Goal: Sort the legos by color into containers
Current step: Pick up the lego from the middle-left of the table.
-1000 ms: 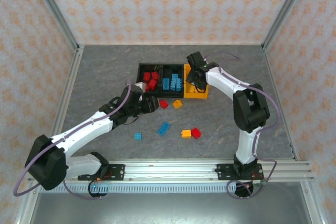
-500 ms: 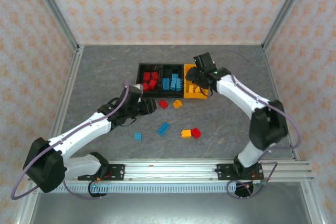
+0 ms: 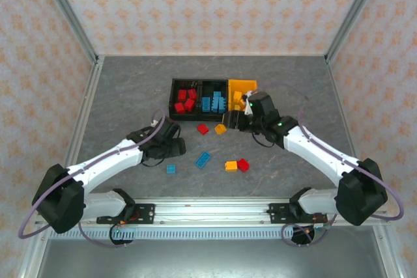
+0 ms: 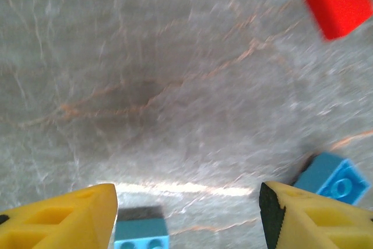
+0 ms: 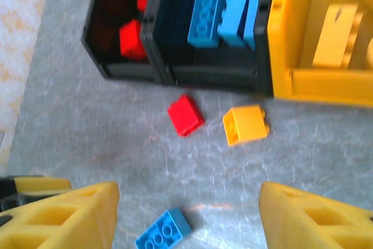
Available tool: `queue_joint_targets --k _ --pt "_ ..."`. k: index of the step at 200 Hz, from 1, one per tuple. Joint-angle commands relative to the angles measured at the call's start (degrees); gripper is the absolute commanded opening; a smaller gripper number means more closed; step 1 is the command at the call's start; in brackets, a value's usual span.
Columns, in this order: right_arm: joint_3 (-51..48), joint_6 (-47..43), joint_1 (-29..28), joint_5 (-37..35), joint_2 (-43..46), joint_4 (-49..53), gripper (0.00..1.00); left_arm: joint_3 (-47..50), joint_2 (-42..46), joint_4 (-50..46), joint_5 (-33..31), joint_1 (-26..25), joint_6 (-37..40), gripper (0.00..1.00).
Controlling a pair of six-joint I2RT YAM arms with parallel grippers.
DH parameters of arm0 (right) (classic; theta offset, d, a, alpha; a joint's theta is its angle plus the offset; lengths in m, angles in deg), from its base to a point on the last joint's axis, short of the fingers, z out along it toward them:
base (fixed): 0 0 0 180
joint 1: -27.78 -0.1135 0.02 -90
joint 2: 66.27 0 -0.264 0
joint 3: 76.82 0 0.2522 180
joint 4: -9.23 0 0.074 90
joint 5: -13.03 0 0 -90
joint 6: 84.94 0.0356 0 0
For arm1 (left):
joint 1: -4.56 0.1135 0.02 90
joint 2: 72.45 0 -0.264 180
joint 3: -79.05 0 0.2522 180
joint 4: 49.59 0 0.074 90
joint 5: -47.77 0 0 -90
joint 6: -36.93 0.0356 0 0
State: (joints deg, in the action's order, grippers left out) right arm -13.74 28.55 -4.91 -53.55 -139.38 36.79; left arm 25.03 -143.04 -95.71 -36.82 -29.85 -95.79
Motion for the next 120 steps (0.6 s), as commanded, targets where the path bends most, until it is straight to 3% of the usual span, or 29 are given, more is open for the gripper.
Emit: queue_joint_targets --k 1,59,79,92,120 --pt "-2.7 -0.2 -0.1 2.6 1.0 -4.5 0.64 2.2 -1.6 -3.4 0.2 -1.7 -2.6 0.67" --pt "-1.7 0.2 -0.1 1.8 0.9 -4.8 0.64 5.5 -4.9 -1.8 0.5 -6.4 -6.0 0.63" --pt "-1.0 0.0 -0.1 1.5 0.7 -4.1 0.64 5.8 -5.4 -0.7 1.1 -6.9 -6.6 0.51" --pt "-1.1 0.0 -0.1 1.1 1.0 -4.2 0.64 5.2 -5.5 -0.7 1.1 -7.1 -6.5 0.37" --pt "-1.6 0.1 -0.1 1.5 1.6 -4.2 0.64 0.1 -4.7 -1.7 -0.9 -7.2 -4.9 0.29"
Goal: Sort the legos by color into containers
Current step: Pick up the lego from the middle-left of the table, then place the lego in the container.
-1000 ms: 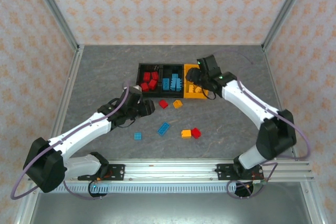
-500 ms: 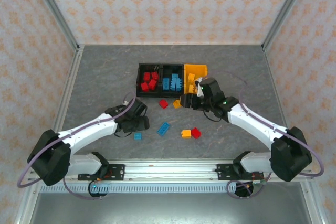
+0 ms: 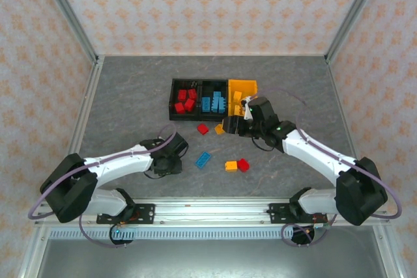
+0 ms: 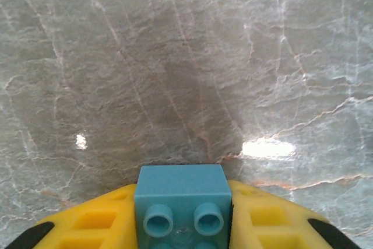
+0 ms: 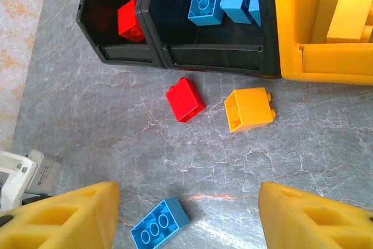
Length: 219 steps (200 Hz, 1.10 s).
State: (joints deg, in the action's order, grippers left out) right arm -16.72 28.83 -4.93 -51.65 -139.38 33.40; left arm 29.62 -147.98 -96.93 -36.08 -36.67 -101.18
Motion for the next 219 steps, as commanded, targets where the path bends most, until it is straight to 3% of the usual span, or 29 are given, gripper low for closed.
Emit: queue_joint_targets --k 1,59,120,160,219 --pt "1.4 -0.2 -0.1 -0.3 1.7 -0.8 0.64 -4.7 0.2 -0.6 -1.8 -0.3 0.6 0.29" --pt "-2.5 2.2 0.8 -1.0 9.6 -0.4 0.64 -25.6 -9.4 -3.4 -8.9 1.1 8.6 0.27" --pt "-8.2 7.5 1.4 -3.8 17.3 -3.0 0.64 -54.4 -30.6 -6.9 -10.6 4.6 20.5 0.27" --pt "-12.4 10.9 1.4 -4.1 20.5 -6.4 0.64 -70.3 -43.3 -10.0 -11.4 7.0 22.8 0.28" --pt "-10.0 10.4 1.4 -6.8 22.9 -0.3 0.64 -90.3 -58.8 -14.3 -12.3 9.2 25.1 0.29"
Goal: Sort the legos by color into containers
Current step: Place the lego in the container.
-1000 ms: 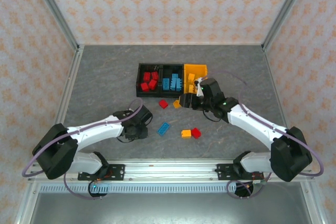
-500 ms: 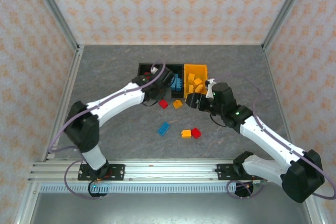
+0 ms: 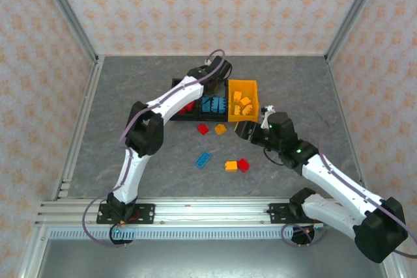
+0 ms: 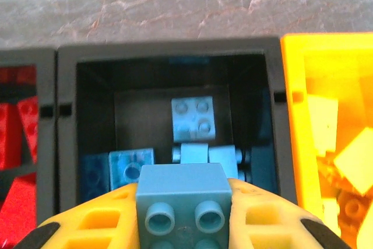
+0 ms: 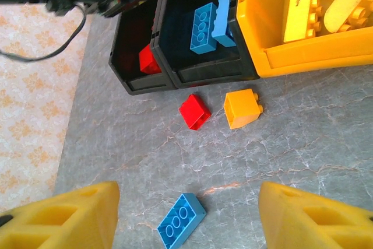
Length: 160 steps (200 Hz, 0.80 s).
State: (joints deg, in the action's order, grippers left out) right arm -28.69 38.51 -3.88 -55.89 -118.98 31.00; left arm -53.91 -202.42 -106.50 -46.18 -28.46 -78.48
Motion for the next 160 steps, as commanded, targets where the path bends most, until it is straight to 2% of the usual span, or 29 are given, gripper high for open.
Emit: queue_joint_targets --k 1,23,46,59,97,128,160 --pt "2.0 0.7 0.4 -2.7 2.6 2.2 0.64 -7.1 -4.6 -4.8 -2.3 1.0 2.4 0.29" --pt "1.6 1.7 0.4 -4.4 5.3 3.6 0.64 -12.5 -8.7 -5.8 -1.4 1.4 2.9 0.31" --pt "1.1 2.6 0.3 -5.3 6.7 3.8 0.64 -14.0 -10.3 -4.6 -0.9 1.4 3.4 0.33" --pt "1.3 2.8 0.4 -5.4 6.6 3.8 0.64 -14.0 -10.5 -4.1 -0.6 1.5 3.5 0.4" --pt "1.5 2.8 0.3 -5.1 5.5 3.0 0.64 -13.6 -9.2 -4.4 0.7 1.4 3.1 0.53" --pt "1.2 2.7 0.4 -4.6 4.1 2.1 0.64 -9.1 -4.0 -3.0 1.4 0.5 2.7 0.53" --pt "1.7 1.7 0.4 -4.9 2.6 2.9 0.65 3.5 6.4 2.5 3.2 -0.8 3.0 0.53"
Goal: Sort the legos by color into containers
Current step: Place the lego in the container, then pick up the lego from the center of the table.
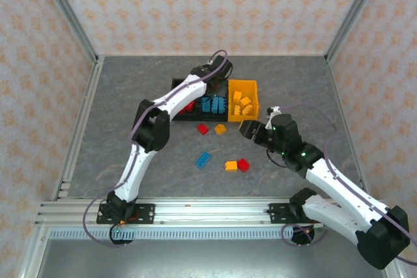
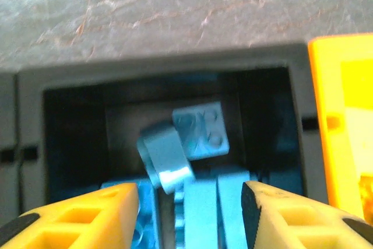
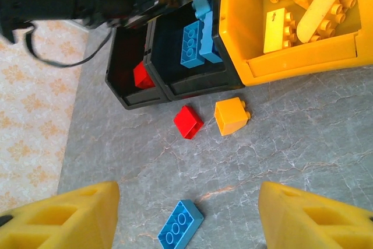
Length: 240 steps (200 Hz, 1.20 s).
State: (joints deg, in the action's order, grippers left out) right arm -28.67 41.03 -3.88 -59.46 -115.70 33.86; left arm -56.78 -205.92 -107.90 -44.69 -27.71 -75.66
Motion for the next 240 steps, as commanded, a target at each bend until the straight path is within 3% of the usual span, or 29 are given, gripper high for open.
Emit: queue_joint_targets --k 1,74,140,201,240 --pt "1.7 -0.9 0.4 -1.3 -0.7 0.2 0.65 6.8 10.3 4.0 1.8 -1.6 0.2 0.53" --pt "1.8 -5.6 -1.7 -5.9 -7.4 0.3 0.69 40.1 36.3 16.3 7.7 -2.7 -1.4 0.54" --pt "6.7 -11.9 -8.6 -13.0 -24.0 -6.3 0.72 64.9 55.3 21.5 8.2 -1.7 -7.9 0.58" --pt "14.7 -19.3 -10.3 -17.6 -41.6 -9.6 0.75 70.8 62.4 19.1 5.5 0.2 -9.9 0.58" --pt "17.4 -20.4 -10.8 -18.4 -48.2 -11.5 0.75 71.9 64.0 19.0 5.1 0.6 -10.7 0.6"
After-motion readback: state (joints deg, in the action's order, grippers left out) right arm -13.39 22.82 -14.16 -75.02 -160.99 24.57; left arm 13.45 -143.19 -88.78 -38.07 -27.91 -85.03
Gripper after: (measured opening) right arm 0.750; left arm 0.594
